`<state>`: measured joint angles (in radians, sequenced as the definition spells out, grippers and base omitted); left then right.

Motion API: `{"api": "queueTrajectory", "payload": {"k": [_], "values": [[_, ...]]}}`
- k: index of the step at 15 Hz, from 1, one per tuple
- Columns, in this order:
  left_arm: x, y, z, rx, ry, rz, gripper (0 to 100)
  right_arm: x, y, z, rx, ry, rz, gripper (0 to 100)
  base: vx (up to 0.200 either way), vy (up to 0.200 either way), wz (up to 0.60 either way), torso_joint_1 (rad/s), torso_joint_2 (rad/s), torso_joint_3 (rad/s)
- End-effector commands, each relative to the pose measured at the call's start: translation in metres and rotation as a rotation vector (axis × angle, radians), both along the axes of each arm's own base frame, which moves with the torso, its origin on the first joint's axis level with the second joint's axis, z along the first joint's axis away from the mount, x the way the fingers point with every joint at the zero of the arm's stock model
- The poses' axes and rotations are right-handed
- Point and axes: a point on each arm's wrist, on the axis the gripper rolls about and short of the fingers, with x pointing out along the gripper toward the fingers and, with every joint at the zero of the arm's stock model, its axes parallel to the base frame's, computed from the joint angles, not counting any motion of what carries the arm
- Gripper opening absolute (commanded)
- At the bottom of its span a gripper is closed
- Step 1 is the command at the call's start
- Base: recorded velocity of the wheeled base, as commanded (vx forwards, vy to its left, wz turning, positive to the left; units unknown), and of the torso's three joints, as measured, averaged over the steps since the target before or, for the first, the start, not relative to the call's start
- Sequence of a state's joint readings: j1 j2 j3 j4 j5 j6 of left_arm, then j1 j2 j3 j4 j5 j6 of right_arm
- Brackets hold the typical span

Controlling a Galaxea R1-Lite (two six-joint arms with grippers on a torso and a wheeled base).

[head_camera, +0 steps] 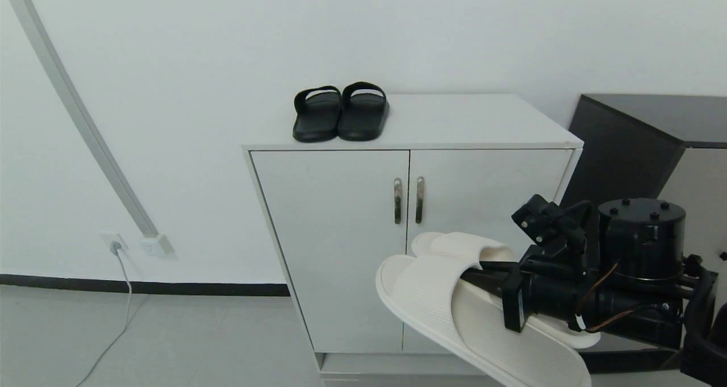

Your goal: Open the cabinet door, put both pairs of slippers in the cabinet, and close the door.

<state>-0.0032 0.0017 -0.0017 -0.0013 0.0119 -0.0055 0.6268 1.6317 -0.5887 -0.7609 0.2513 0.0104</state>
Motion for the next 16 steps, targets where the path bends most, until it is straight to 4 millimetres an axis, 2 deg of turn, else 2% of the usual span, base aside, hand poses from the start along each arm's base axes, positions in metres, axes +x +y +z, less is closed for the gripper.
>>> {"api": "queueTrajectory", "payload": {"k": [1, 8, 14, 16], "values": [[0.0, 0.0, 0.0, -0.001, 0.0, 0.0, 100, -0.0011, 0.0005, -0.0004, -0.001, 0.002, 0.004, 0, 0.0, 0.0, 0.0, -0.149, 0.49, 0.315], [0.0, -0.0001, 0.0, 0.021, 0.0, -0.006, 100, -0.0064, -0.002, -0.004, 0.0, 0.0, 0.007, 0, 0.0, 0.0, 0.0, -0.124, 0.46, 0.335], [0.0, -0.0002, -0.0002, 0.019, 0.001, -0.009, 100, -0.0065, -0.0021, -0.0074, -0.007, 0.01, 0.007, 0, 0.0, 0.0, 0.0, -0.045, 0.42, 0.373], [0.0002, -0.0002, -0.0001, 0.016, 0.004, -0.013, 100, -0.0056, -0.0014, -0.0102, -0.013, 0.019, 0.008, 0, 0.0, 0.0, 0.0, 0.0, 0.15, 0.149]]}}
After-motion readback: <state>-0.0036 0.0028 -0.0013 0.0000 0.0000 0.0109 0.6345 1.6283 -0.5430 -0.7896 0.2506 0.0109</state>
